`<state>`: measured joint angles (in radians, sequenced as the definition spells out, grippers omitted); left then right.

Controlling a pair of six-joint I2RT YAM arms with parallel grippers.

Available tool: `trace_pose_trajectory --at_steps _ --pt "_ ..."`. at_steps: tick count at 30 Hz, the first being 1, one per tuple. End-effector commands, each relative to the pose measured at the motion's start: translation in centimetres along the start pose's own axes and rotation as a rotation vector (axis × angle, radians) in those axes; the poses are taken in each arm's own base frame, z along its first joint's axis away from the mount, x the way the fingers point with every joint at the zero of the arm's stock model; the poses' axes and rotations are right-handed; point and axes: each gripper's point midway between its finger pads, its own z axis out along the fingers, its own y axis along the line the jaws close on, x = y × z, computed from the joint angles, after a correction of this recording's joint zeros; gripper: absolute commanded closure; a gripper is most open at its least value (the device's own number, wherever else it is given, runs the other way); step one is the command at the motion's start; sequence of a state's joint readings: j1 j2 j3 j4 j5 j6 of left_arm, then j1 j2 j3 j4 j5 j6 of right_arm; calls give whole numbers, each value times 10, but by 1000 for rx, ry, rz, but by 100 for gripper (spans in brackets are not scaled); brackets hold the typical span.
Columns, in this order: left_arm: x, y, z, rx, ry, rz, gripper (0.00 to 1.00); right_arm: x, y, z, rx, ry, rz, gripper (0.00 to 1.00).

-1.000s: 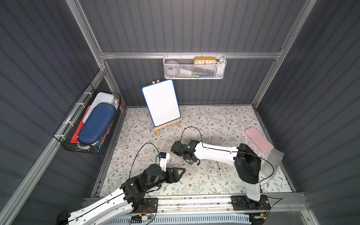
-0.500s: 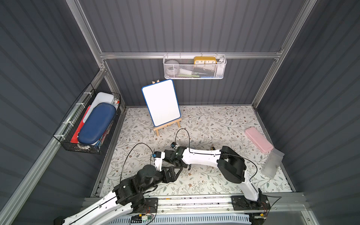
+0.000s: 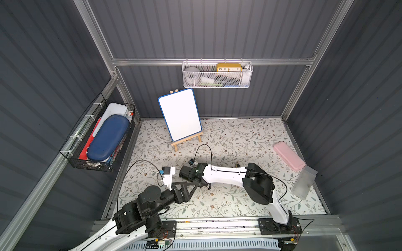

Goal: Remove the battery from the alarm
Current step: Adjust the alarm at the center of the board.

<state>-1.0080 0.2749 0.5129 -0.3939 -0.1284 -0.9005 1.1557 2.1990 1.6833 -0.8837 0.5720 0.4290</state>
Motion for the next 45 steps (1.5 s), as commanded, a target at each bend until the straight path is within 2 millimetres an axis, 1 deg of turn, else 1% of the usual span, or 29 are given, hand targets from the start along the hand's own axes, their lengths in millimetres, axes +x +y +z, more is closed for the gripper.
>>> trace_pose_trajectory --at_steps 1,2,4,7,8,10,11,13,14,15,16,18,19,20,21,22,23,25,26,28,31,32,33,34,36,38,39,42,45 --pt "-10 -8 -1 15 -31 22 1 34 41 20 -138 137 8 41" --pt "-10 -8 -1 14 -30 22 1 34 41 19 -142 137 8 41" --pt "-12 -9 -1 12 -35 22 1 30 36 16 -129 124 19 41" --pt "-13 -7 -1 4 -40 8 1 14 25 -2 -126 67 55 41" --pt "-14 -6 -2 0 -46 4 1 7 17 -11 -124 39 76 41" --pt "-17 -2 -5 -20 -69 -11 1 -7 -3 -29 -119 -8 138 41" --pt "-19 0 -8 -29 -83 -37 1 -13 -19 -37 -112 -30 186 40" --pt "-25 0 -14 -27 -119 -65 1 -19 -47 -49 -124 -60 273 39" --pt "-25 -1 -15 -19 -119 -74 1 -18 -64 -51 -113 -68 318 39" --pt "-24 0 -14 -14 -120 -76 1 -17 -80 -52 -104 -75 352 39" --pt "-24 -1 -11 -10 -123 -78 1 -14 -90 -52 -108 -73 373 40" --pt "-17 6 1 -35 -92 -109 1 -5 -111 -48 -107 -60 403 42" --pt "-12 9 8 -50 -69 -123 1 -1 -117 -45 -114 -49 414 45" --pt "-6 14 17 -76 -42 -146 1 3 -120 -38 -142 -29 424 56" --pt "2 22 25 -116 -14 -184 5 7 -121 -31 -184 -4 436 75" --pt "10 30 34 -142 11 -210 13 10 -123 -25 -215 17 452 89" --pt "17 36 42 -166 31 -240 29 12 -124 -19 -243 39 464 100" --pt "30 53 53 -230 57 -299 92 12 -121 -9 -292 60 456 100" --pt "35 62 58 -270 62 -331 100 12 -119 -3 -303 73 447 100" --pt "43 74 67 -304 81 -343 100 15 -115 7 -311 109 427 100" --pt "56 94 87 -318 163 -381 99 23 -109 24 -334 152 427 100" --pt "61 106 93 -333 187 -405 94 26 -108 29 -343 158 434 100" --pt "63 114 100 -324 201 -413 88 30 -108 33 -355 166 442 100" --pt "66 120 104 -327 210 -420 85 34 -108 36 -358 176 448 100" --pt "63 132 115 -350 210 -409 83 38 -105 38 -379 187 446 100" --pt "55 139 129 -348 220 -398 83 42 -94 36 -436 204 443 100" --pt "52 141 137 -343 225 -388 83 42 -87 36 -470 208 439 100" --pt "44 144 158 -333 242 -363 82 46 -75 37 -497 223 438 100" --pt "42 144 175 -317 267 -344 82 51 -65 37 -524 235 427 100"
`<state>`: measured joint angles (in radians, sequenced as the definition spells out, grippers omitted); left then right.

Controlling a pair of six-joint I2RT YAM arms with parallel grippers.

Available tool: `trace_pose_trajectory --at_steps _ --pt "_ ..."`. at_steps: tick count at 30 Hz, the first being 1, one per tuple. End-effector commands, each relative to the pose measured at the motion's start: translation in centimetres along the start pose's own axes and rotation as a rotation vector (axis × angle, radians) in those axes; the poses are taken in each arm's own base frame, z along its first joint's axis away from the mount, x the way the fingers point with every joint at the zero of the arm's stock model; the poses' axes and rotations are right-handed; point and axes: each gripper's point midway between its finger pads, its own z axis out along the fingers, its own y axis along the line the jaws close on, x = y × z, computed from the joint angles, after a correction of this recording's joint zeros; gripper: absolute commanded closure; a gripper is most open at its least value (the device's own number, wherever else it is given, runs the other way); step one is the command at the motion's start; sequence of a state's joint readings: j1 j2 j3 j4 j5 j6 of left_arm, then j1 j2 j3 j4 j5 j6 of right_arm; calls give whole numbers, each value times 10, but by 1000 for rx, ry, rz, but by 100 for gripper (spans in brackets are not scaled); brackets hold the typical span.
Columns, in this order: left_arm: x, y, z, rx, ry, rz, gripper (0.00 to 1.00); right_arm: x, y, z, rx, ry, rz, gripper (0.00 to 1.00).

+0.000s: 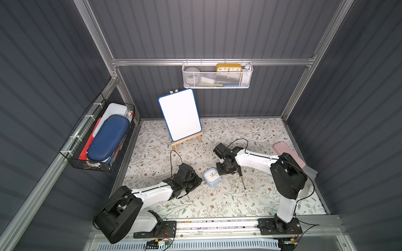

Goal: Remove the battery from the alarm
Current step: Adjust the alarm at the center of the board.

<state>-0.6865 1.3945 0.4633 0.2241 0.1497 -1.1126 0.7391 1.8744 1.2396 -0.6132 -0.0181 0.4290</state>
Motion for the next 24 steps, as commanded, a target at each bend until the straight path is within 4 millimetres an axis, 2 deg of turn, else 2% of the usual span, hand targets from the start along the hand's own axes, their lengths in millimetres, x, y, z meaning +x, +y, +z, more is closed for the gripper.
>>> trace_pose_trajectory --at_steps 1,6,10,12,15,16,18,19,20,21,22,23,24 --pt "-13 -39 7 119 0 101 81 13 12 9 -47 40 -9 100" --pt "-23 -50 14 134 -10 127 81 29 11 9 -12 63 0 100" --pt "-21 -47 14 118 4 129 82 29 -15 2 124 34 18 100" --pt "-25 -39 6 69 -27 129 79 25 -31 -8 199 11 35 100" --pt "-32 -30 -13 9 -87 130 72 17 -41 -25 229 -27 49 100" --pt "-35 -29 -20 -5 -106 131 68 14 -42 -32 235 -46 51 100" --pt "-41 -30 -34 -26 -142 144 52 8 -42 -49 238 -73 48 100" --pt "-46 -34 -42 -33 -169 160 29 4 -43 -59 243 -93 45 96" --pt "-50 -37 -50 -43 -188 188 1 0 -44 -72 247 -122 44 85" --pt "-55 -43 -58 -53 -209 214 0 -4 -47 -85 261 -155 49 67" --pt "-64 -47 -69 -85 -242 239 1 -10 -52 -103 282 -207 53 30" --pt "-73 -55 -81 -108 -285 271 1 -14 -57 -121 300 -260 53 1" --pt "-82 -66 -93 -109 -327 316 1 -19 -62 -138 312 -314 52 1"
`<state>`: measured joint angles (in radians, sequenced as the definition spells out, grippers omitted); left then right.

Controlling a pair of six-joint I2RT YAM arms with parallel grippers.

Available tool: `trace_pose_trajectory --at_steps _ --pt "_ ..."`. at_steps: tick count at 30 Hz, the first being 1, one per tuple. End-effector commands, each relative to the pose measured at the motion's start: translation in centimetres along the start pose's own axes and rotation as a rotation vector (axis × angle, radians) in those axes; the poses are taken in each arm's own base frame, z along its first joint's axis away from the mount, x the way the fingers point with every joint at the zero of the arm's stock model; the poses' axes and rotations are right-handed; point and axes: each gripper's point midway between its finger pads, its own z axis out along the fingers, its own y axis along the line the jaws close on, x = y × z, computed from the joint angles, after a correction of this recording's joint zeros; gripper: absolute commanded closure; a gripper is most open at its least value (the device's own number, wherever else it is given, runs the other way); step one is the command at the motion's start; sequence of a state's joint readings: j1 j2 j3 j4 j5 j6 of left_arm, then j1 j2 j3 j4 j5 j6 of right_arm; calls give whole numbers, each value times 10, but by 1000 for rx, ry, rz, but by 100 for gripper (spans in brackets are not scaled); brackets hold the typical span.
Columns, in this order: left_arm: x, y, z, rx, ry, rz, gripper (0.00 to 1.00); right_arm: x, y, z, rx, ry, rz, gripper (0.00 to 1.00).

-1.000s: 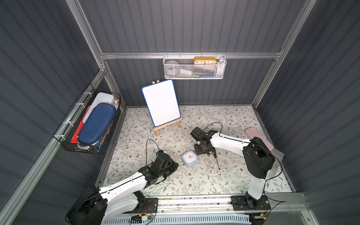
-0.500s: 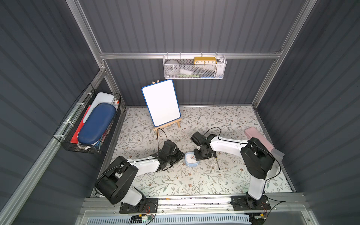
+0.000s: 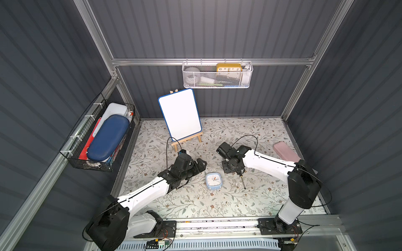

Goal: Remove the battery from the alarm
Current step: Adjust the alarm at the center of the board, then reset both arms

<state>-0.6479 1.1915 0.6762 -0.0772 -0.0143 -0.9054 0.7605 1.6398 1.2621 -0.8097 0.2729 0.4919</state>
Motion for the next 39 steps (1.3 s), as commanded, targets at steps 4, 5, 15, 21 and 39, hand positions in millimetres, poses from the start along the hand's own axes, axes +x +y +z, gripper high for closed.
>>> trace_pose_trajectory --at_steps 4,5,15,21,39 --pt "-98 -54 -57 -107 -297 379 1 -56 -76 -107 139 -405 58 1" --pt "-118 -58 -62 -163 -357 411 1 -65 -93 -125 162 -500 88 1" --pt "-215 -18 -75 -254 -687 934 1 -65 -201 -82 256 -942 139 1" --pt "-217 81 -63 -222 -786 736 1 -40 -224 -10 54 -858 241 1" --pt "-191 140 -33 -296 -879 760 1 -50 -229 51 -130 -874 244 1"
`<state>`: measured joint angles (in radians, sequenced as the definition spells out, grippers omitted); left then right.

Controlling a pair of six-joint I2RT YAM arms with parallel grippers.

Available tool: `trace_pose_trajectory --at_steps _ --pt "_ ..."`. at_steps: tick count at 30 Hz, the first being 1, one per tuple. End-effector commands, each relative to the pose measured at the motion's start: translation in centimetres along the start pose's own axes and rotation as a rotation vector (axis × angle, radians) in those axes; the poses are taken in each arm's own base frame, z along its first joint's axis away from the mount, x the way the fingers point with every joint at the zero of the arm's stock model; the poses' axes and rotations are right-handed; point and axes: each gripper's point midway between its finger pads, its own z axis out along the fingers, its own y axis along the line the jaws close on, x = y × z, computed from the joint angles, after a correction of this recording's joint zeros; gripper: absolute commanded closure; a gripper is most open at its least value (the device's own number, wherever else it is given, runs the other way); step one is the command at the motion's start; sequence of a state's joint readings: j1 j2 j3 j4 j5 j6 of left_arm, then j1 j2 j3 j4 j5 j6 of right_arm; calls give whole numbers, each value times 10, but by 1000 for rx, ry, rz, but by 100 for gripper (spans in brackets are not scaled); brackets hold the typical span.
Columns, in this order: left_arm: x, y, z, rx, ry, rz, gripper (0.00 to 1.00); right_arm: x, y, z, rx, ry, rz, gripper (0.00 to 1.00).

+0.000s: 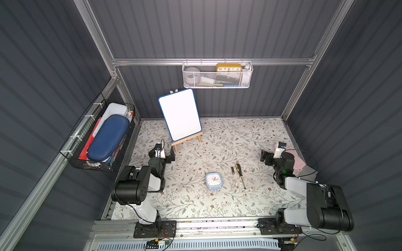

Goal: Remove the battery from the alarm
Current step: Reset both arms

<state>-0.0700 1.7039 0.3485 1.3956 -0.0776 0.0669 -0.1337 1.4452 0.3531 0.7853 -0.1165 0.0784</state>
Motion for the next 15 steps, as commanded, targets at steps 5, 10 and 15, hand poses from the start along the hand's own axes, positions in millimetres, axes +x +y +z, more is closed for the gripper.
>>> trace_pose_trajectory --at_steps 5,10,15 --pt "-15 3 4 -2 -49 13 1 -2 31 16 -87 -1 -77 1" --pt "-14 2 5 2 -42 12 1 -5 31 17 -95 -48 -80 1" --pt "-14 2 5 1 -43 13 1 -3 31 16 -91 -16 -83 1"
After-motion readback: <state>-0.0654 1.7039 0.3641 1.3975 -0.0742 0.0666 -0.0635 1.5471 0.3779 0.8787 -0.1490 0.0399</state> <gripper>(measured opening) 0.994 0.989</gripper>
